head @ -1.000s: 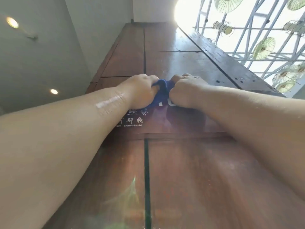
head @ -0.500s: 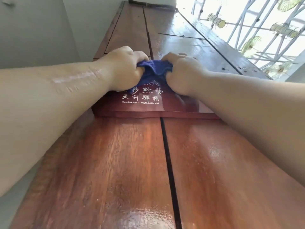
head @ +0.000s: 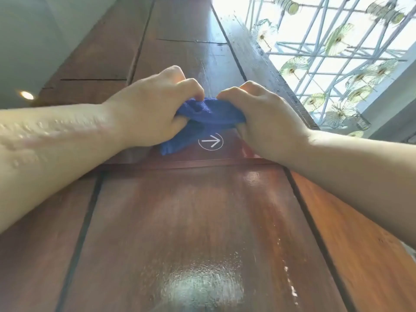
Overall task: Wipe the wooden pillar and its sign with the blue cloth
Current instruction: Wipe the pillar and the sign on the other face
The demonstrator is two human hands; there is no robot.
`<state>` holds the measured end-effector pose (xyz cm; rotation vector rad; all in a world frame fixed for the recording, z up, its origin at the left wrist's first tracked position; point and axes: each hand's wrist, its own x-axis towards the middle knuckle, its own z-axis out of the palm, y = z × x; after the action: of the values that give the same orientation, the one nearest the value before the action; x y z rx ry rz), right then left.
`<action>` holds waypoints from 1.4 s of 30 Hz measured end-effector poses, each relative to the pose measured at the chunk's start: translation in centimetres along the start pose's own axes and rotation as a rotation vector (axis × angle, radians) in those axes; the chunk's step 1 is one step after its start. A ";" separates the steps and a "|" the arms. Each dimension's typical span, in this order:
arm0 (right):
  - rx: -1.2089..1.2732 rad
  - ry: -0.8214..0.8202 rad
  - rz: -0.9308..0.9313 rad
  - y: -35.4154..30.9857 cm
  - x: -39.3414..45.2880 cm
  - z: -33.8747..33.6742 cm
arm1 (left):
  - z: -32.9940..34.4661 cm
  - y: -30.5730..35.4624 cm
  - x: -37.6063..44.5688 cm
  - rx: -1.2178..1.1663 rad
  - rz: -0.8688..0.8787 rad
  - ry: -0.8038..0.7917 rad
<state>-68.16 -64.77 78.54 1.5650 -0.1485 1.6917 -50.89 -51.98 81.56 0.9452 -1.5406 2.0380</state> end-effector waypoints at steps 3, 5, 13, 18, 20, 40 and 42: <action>0.032 0.003 0.012 3.9 -3.7 -1.8 | 0.9 4.4 2.0 -0.048 0.004 -0.053; 0.023 -0.036 -0.011 6.2 -6.2 -2.8 | 1.6 7.3 2.8 -0.077 0.011 -0.088; 0.066 -0.019 0.028 13.4 -11.3 -4.5 | 5.0 13.6 6.4 -0.135 0.129 -0.091; -0.077 0.024 0.027 15.8 -8.4 -4.7 | 6.9 15.0 8.5 -0.144 0.045 -0.026; -0.126 0.039 0.037 16.4 -6.7 -4.4 | 8.0 16.1 8.9 -0.147 0.003 -0.032; 0.077 -0.013 0.450 15.1 -6.5 -1.5 | 11.0 18.1 9.0 -0.139 -0.043 0.167; 0.075 -0.014 0.464 14.9 -6.4 -1.7 | 11.0 18.2 8.9 -0.119 -0.036 0.172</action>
<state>-79.30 -76.71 78.88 1.6884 -0.4929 2.0581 -66.39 -68.55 77.56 0.7270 -1.5225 1.9243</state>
